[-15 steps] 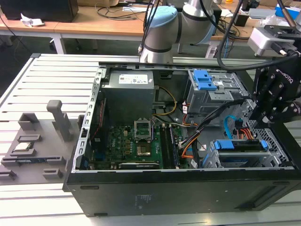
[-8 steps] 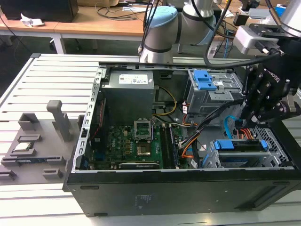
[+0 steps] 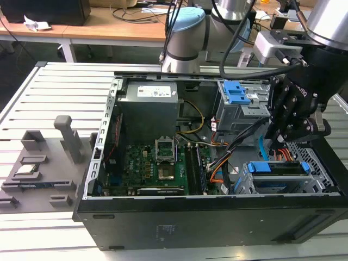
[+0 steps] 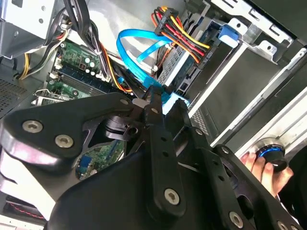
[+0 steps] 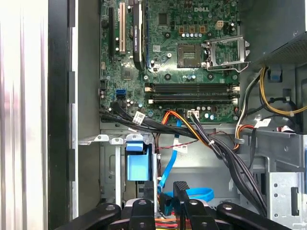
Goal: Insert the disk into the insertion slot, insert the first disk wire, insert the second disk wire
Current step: 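Insert the second disk wire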
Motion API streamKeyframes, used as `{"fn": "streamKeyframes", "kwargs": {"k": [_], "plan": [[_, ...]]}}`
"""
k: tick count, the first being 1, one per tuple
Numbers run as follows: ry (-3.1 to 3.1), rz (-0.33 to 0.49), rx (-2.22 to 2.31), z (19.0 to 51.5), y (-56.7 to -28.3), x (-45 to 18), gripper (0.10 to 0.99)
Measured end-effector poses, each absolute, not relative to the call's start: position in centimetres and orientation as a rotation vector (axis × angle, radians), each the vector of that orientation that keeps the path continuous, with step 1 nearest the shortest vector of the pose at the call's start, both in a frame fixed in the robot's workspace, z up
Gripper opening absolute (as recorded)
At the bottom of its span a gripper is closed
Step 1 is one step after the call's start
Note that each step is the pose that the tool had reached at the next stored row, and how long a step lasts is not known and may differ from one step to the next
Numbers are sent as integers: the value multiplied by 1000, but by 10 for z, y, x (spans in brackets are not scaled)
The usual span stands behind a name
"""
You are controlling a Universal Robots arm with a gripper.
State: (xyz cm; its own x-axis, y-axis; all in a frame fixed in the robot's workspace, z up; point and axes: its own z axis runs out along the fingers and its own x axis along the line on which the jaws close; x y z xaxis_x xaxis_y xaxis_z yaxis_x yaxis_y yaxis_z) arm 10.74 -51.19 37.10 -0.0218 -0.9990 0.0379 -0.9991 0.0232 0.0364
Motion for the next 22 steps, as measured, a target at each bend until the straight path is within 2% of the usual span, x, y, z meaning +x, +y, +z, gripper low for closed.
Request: {"fn": "streamKeyframes", "kwargs": {"k": [4, 6, 22], "plan": [[-2209, 1, 2159, 371, -512, 107, 286], [-2208, 1, 2159, 371, -512, 107, 161], [-2207, 5, 2158, 352, -529, 116, 161]]}}
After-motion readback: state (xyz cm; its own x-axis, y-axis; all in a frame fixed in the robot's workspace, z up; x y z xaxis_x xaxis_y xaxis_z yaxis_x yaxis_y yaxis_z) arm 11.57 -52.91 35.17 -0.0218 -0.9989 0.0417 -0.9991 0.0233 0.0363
